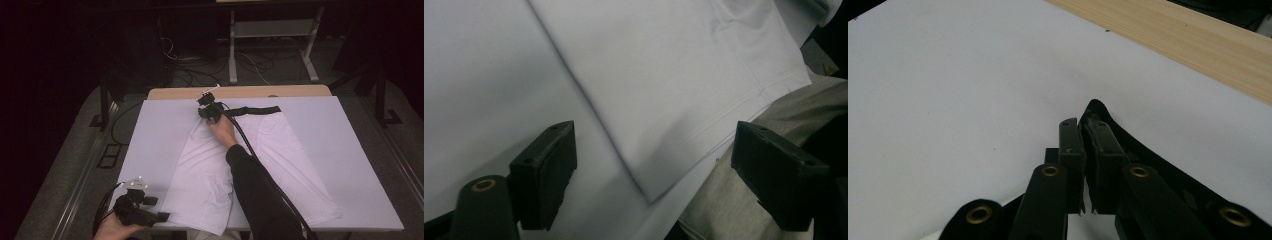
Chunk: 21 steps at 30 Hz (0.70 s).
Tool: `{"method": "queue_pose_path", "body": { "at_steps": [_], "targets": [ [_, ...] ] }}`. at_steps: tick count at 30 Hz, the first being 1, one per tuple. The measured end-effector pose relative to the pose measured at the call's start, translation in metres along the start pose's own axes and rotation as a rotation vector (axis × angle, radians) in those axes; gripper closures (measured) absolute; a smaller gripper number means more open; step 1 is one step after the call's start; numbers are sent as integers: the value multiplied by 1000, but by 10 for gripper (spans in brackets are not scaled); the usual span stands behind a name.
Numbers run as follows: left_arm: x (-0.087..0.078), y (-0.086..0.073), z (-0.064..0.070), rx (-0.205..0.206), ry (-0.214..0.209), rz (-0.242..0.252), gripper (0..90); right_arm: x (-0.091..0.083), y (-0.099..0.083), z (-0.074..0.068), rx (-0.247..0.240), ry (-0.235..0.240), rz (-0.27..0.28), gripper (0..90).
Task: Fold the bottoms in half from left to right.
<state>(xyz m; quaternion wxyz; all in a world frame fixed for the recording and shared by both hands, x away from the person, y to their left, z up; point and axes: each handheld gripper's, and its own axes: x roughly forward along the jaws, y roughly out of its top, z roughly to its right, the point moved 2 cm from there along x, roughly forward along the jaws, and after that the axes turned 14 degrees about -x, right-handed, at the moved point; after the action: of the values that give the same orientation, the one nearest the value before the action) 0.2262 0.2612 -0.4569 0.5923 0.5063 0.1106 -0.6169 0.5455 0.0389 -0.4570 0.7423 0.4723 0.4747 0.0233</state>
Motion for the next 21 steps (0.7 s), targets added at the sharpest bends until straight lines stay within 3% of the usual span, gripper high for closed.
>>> {"method": "queue_pose_path", "body": {
  "at_steps": [3, 9, 10, 13, 14, 21],
  "targets": [
    [-1, 0, -1, -9, -15, 0, 278, 0, 0, 0, 1, 0, 0, 843],
    [-2, -1, -2, -9, -2, -17, 423, -1, 0, 0, -6, 0, 1, 843],
    [-2, -1, -4, -19, -11, -19, 508, -1, 0, 1, -4, 1, 1, 843],
    [-2, -1, -5, -22, -10, -18, 583, -1, 0, 1, -5, 1, 3, 843],
    [-1, -2, -5, -12, -21, -32, 663, -1, -1, 1, -5, 2, 6, 843],
    [4, -2, -3, -1, -44, -57, 832, -2, -1, 1, -4, 3, 8, 844]
  ]
}}
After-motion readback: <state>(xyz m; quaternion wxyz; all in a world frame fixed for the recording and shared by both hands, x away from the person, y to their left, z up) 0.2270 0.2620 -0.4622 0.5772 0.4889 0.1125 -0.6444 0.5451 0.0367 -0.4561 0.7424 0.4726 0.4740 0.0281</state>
